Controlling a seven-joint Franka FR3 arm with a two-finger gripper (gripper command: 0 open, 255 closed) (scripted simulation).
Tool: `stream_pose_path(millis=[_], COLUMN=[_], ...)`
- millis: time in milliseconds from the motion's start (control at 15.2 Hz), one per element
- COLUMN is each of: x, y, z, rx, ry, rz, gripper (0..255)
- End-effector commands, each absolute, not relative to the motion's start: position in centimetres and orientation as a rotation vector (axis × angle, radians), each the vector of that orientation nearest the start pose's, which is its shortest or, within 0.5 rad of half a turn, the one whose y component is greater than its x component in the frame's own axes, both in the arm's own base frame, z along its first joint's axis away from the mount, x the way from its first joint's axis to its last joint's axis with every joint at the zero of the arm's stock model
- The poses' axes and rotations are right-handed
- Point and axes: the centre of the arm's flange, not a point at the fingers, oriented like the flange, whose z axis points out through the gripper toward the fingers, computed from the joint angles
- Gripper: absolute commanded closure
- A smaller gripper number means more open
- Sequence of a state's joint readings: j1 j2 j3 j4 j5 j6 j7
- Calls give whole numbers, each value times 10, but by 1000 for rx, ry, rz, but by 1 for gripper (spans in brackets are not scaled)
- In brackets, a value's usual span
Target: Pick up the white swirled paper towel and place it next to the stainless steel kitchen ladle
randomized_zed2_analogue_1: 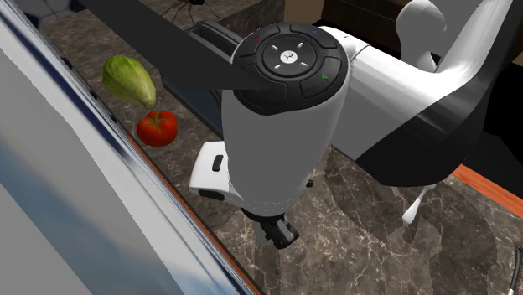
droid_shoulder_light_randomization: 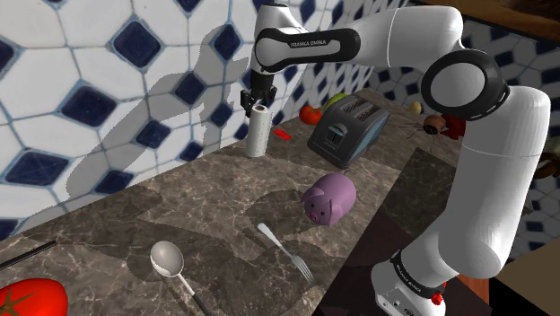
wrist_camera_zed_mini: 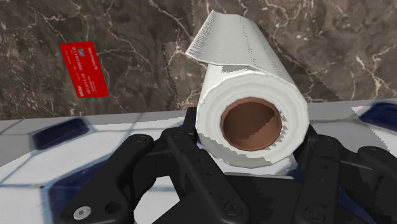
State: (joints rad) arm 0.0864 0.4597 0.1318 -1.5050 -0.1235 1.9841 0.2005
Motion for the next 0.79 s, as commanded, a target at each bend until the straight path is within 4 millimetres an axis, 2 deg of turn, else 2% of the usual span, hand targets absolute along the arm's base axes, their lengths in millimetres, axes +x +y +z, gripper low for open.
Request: stream_pose_path(millis=[0, 330, 726], x=[679, 678, 678], y=[127, 127, 127], z=[404, 405, 436], rx=[-3191, -3191, -3191], ry=[-81, -81, -81], rz=[-52, -52, -52], gripper=[255, 255, 255])
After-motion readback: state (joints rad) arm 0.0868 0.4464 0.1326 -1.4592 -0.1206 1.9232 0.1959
